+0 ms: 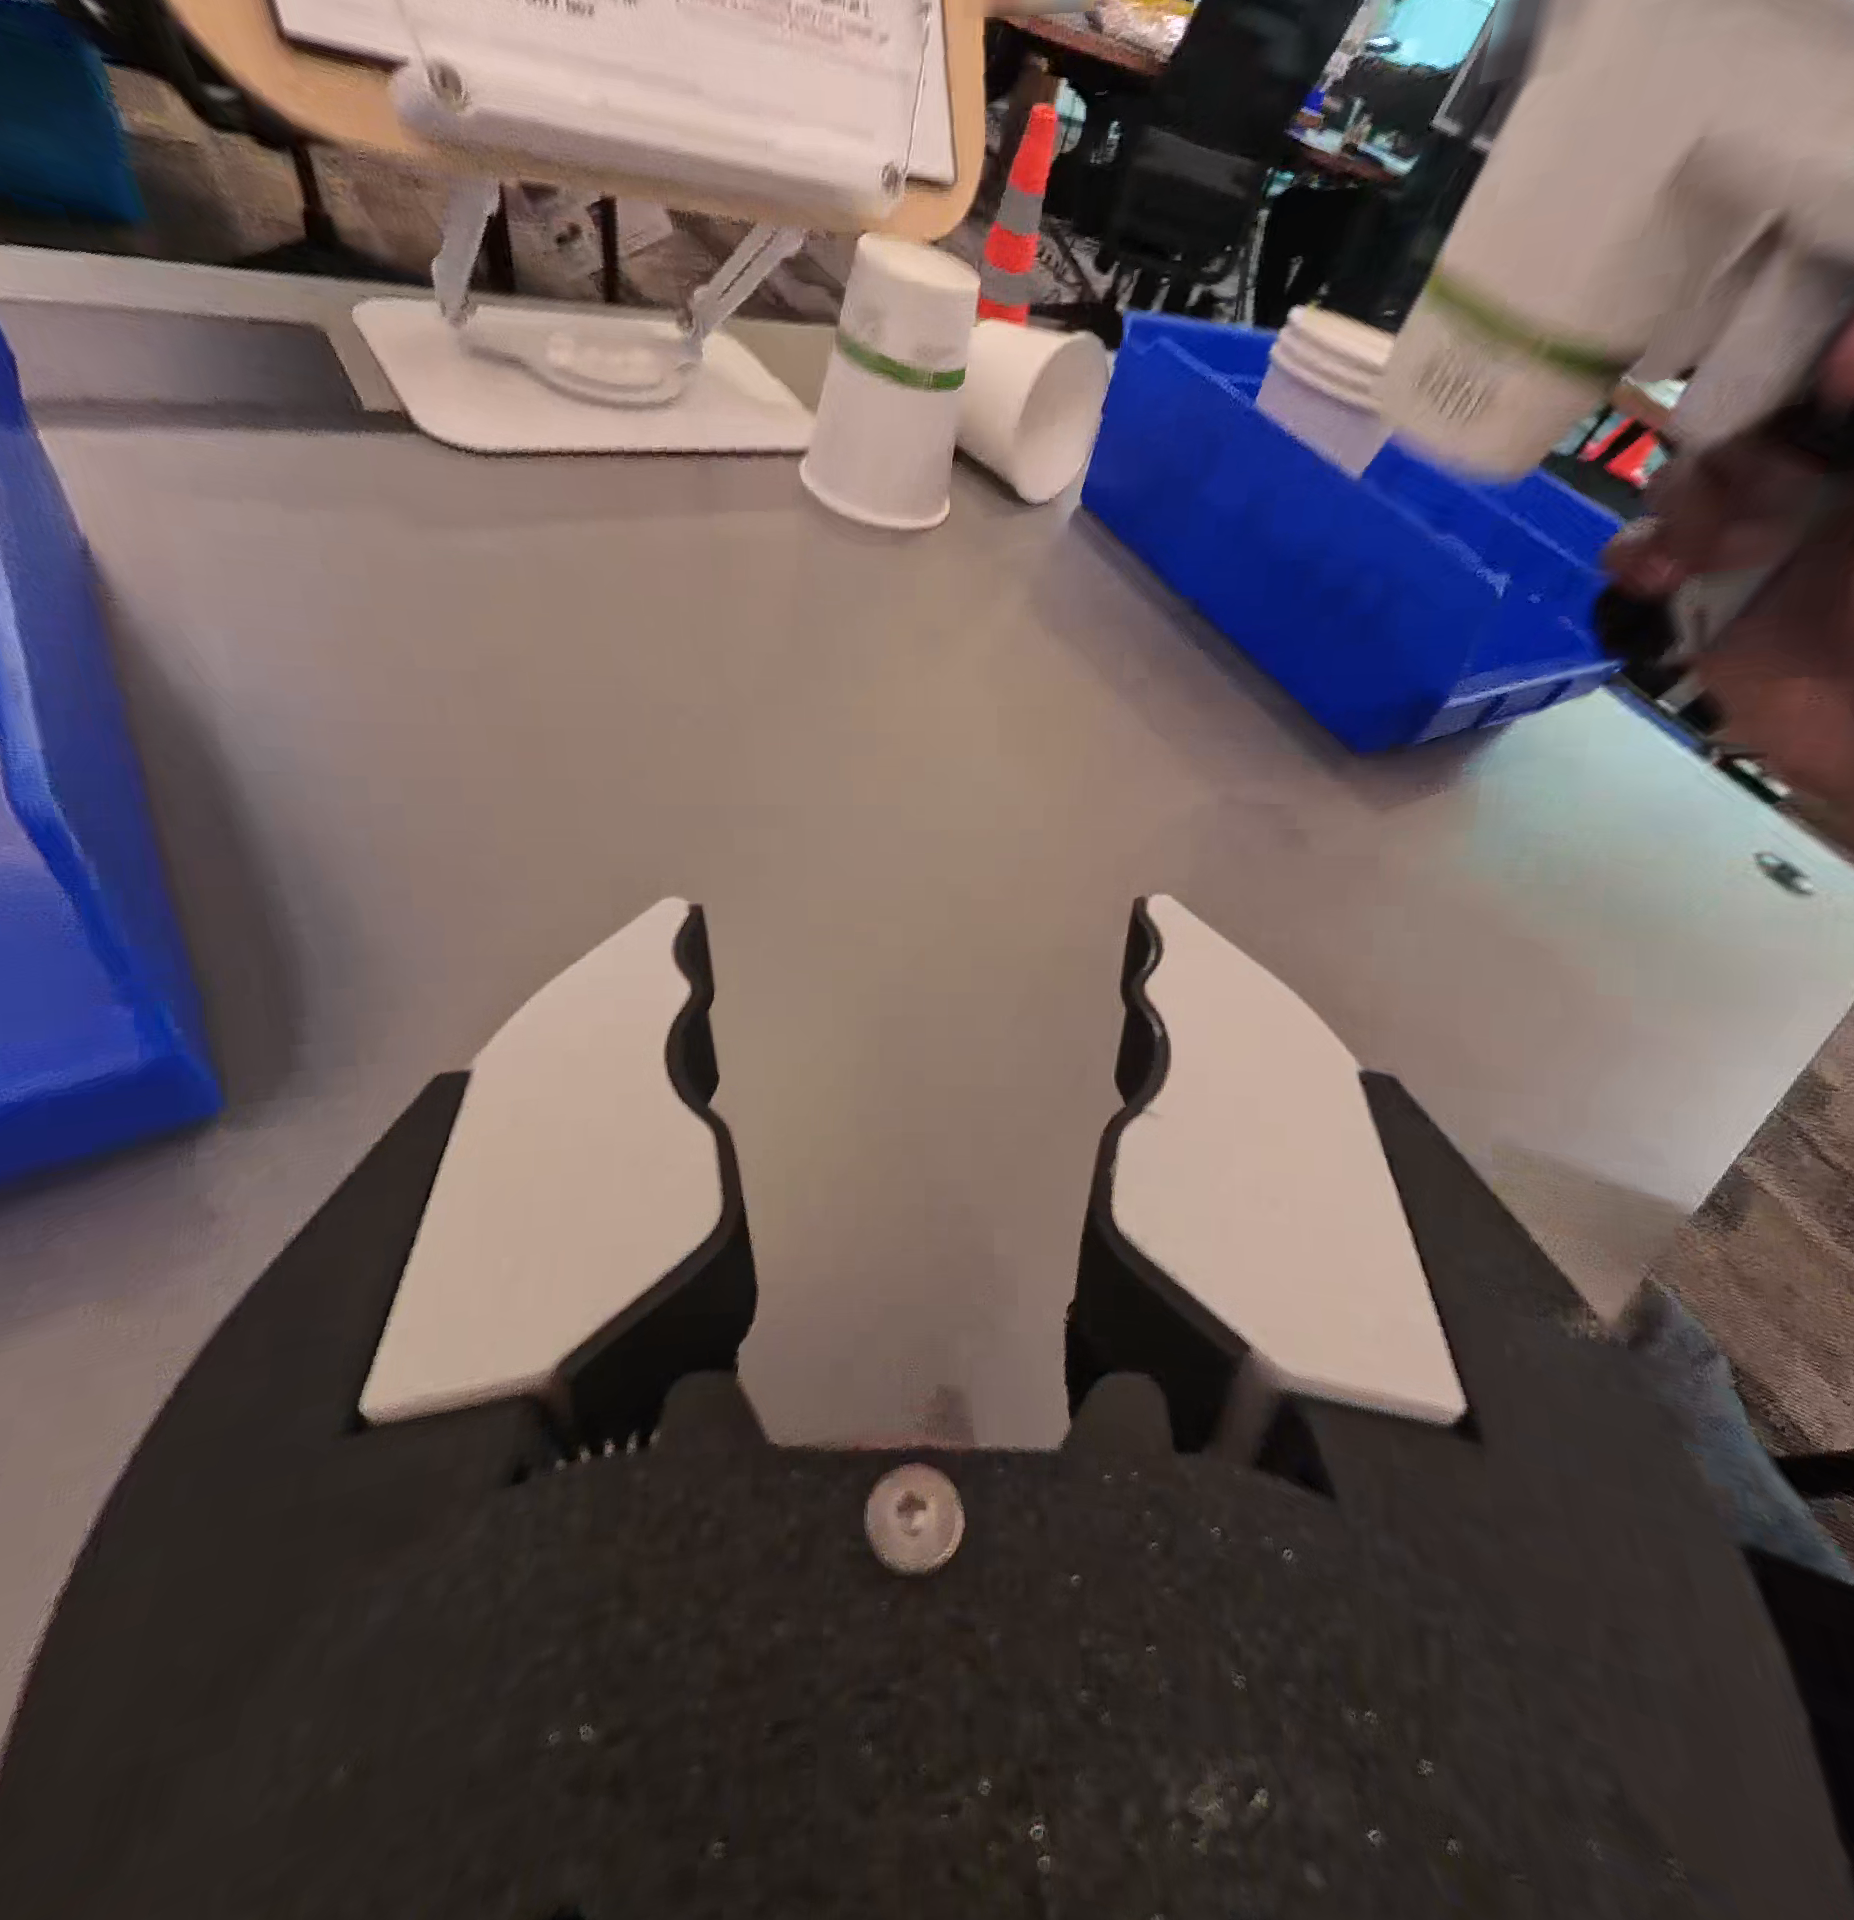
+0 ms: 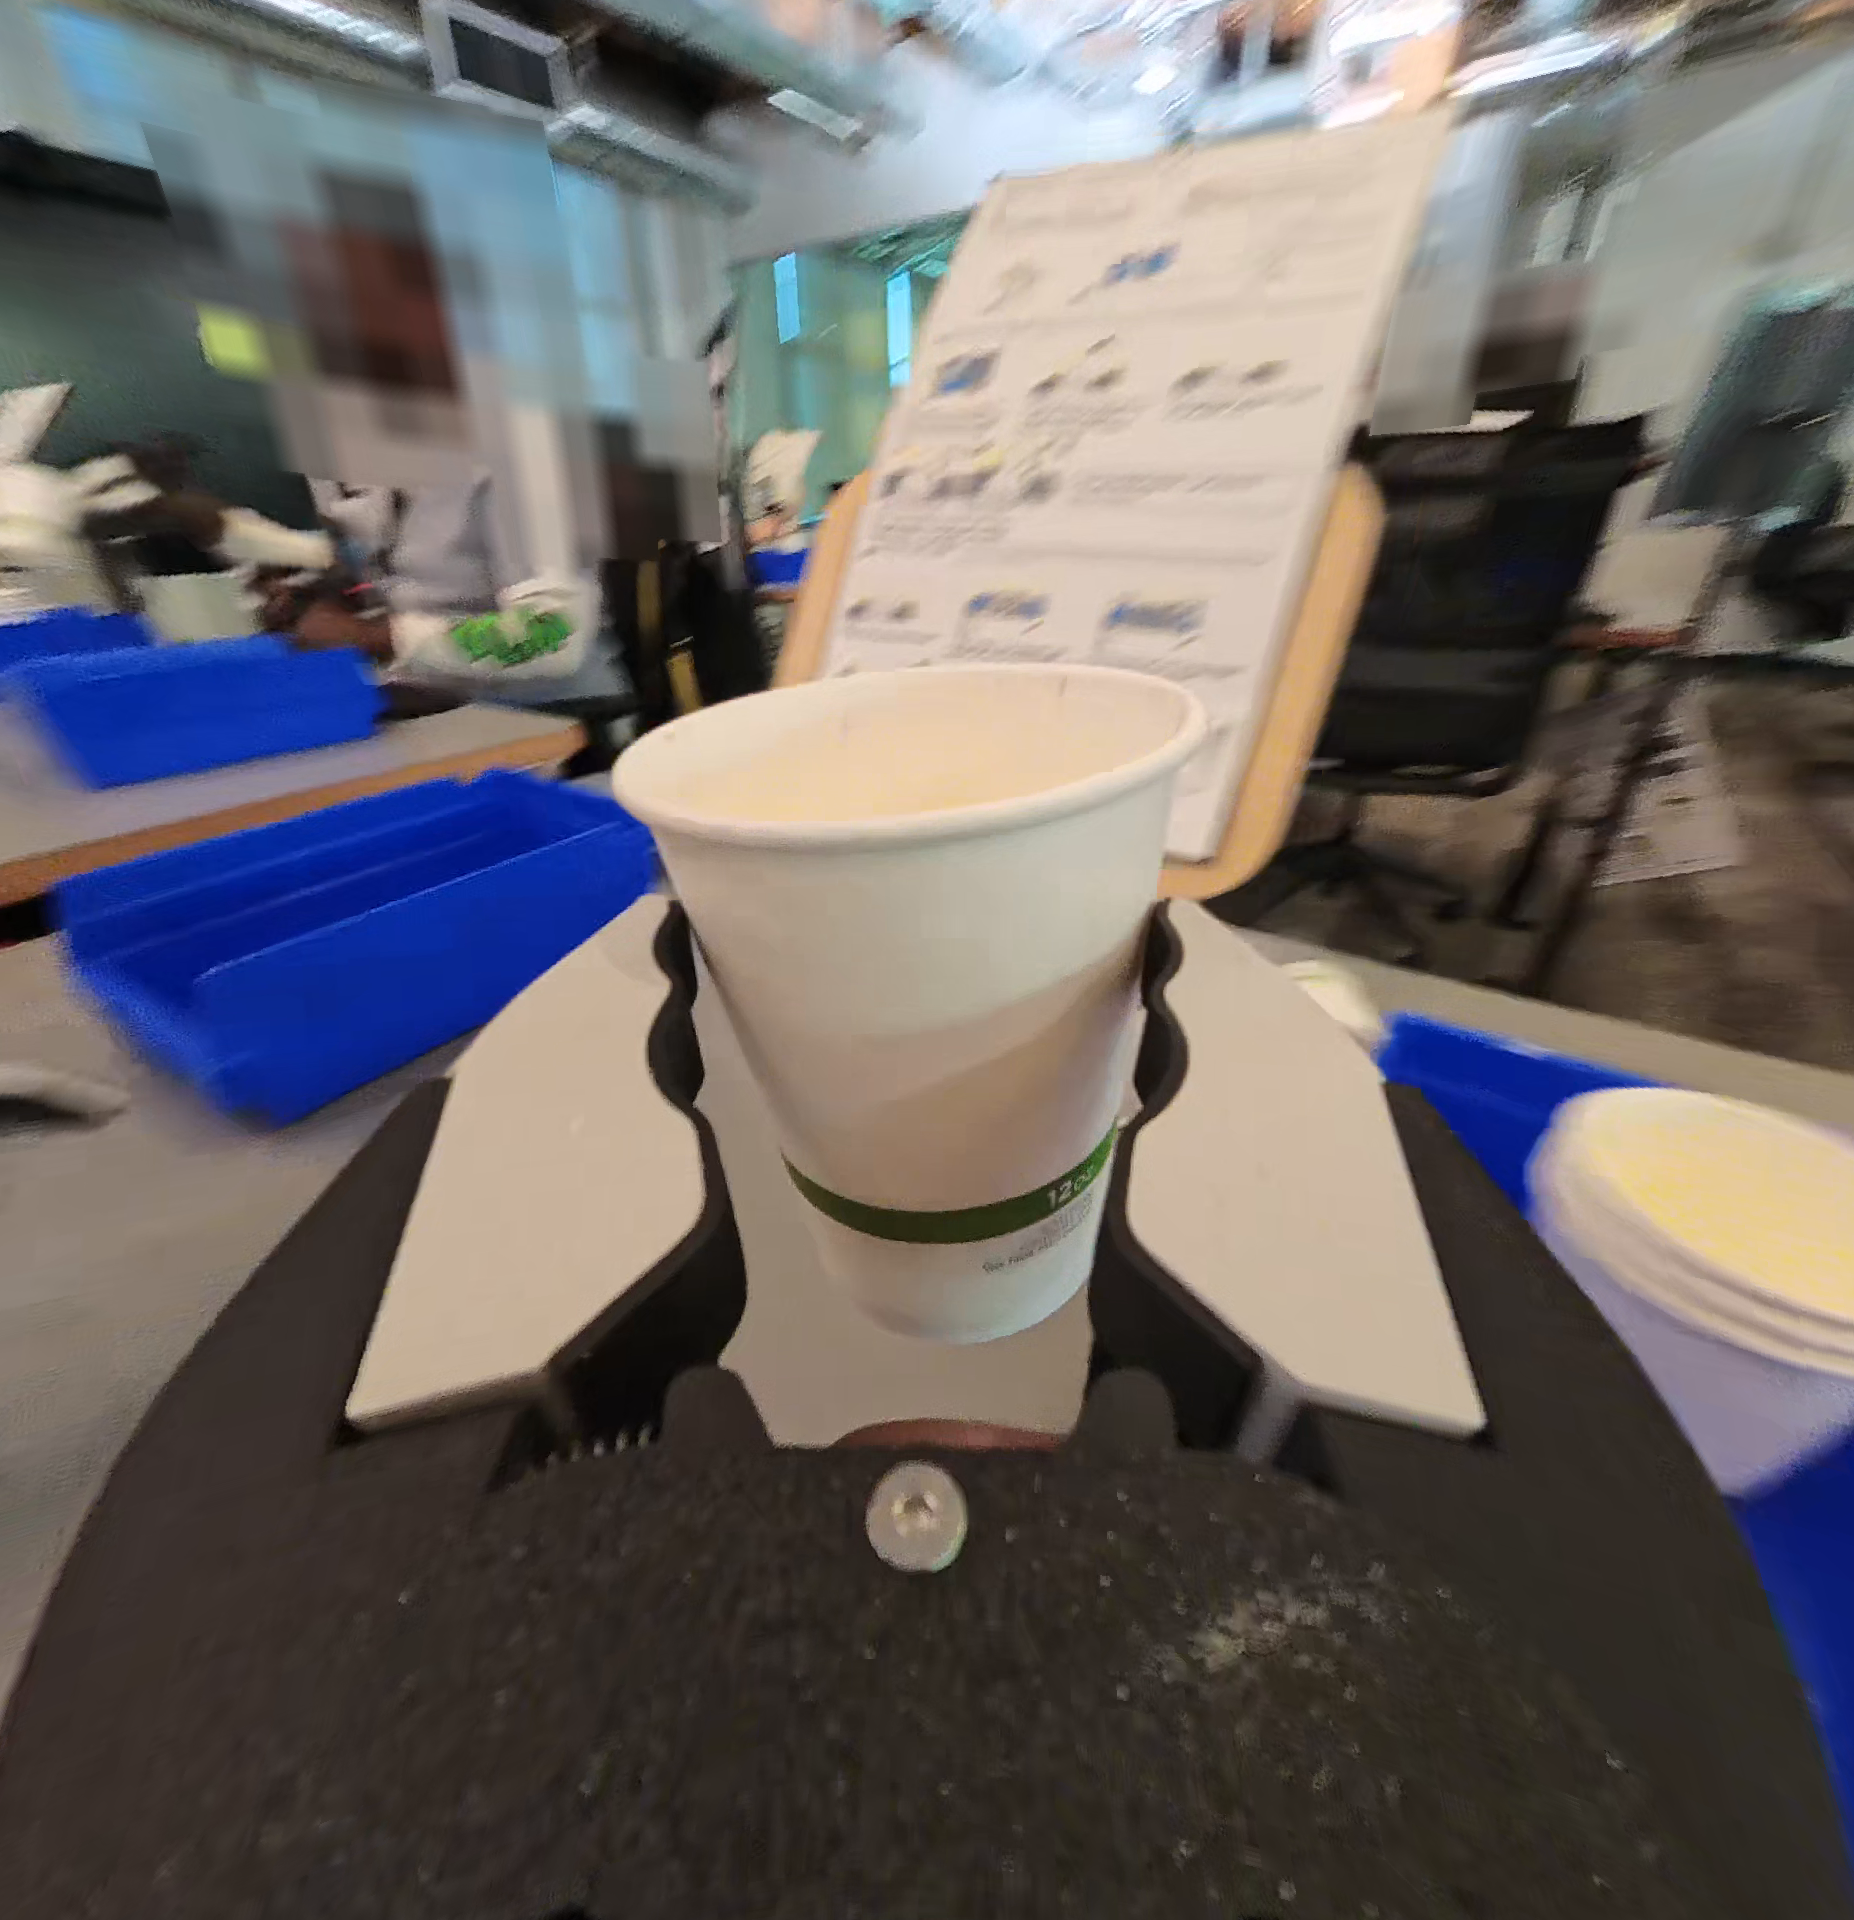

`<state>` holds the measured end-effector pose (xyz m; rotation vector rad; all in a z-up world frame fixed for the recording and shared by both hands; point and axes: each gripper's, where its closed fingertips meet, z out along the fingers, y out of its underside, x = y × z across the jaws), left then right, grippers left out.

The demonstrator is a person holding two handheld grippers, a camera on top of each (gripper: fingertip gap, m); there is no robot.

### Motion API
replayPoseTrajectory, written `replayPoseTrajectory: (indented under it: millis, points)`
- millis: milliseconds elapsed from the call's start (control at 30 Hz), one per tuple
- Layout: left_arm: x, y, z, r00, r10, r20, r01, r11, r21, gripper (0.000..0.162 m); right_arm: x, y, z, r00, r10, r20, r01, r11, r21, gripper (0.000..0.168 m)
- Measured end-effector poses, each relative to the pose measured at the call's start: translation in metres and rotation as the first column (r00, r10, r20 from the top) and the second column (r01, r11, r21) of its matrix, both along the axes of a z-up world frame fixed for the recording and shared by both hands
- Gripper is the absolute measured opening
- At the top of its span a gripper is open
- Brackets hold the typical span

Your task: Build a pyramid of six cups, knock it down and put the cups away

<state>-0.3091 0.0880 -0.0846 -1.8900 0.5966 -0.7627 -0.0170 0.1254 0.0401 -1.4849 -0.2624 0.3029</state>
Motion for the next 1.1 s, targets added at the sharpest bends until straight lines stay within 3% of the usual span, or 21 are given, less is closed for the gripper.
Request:
replayPoseTrajectory:
  millis: [167,233,367,500,767,1100]
  points:
    - [0.010,-0.023,-0.015,0.994,-0.055,0.099,0.058,0.998,-0.023,0.073,0.110,0.039,0.033,0.955,-0.285,0.084,0.279,0.957,0.076,0.081]
    - [0.018,-0.030,-0.013,0.984,-0.124,0.125,0.132,0.990,-0.056,0.075,0.145,0.064,0.029,0.932,-0.346,0.111,0.341,0.938,0.061,0.081]
    - [0.016,-0.031,-0.014,0.988,-0.132,0.083,0.134,0.991,-0.020,0.074,0.193,0.104,0.003,0.903,-0.420,0.092,0.422,0.907,0.002,0.081]
    - [0.015,-0.033,-0.014,0.988,-0.137,0.066,0.138,0.990,-0.006,0.073,0.205,0.126,-0.021,0.913,-0.408,0.009,0.407,0.909,-0.087,0.081]
    - [0.016,-0.033,-0.020,0.989,-0.150,0.020,0.150,0.989,-0.002,0.074,0.200,0.138,-0.058,0.928,-0.359,0.104,0.373,0.882,-0.286,0.081]
    - [0.022,-0.038,-0.023,0.984,-0.176,0.007,0.176,0.984,-0.003,0.074,0.201,0.134,-0.042,0.940,-0.334,0.078,0.342,0.902,-0.262,0.080]
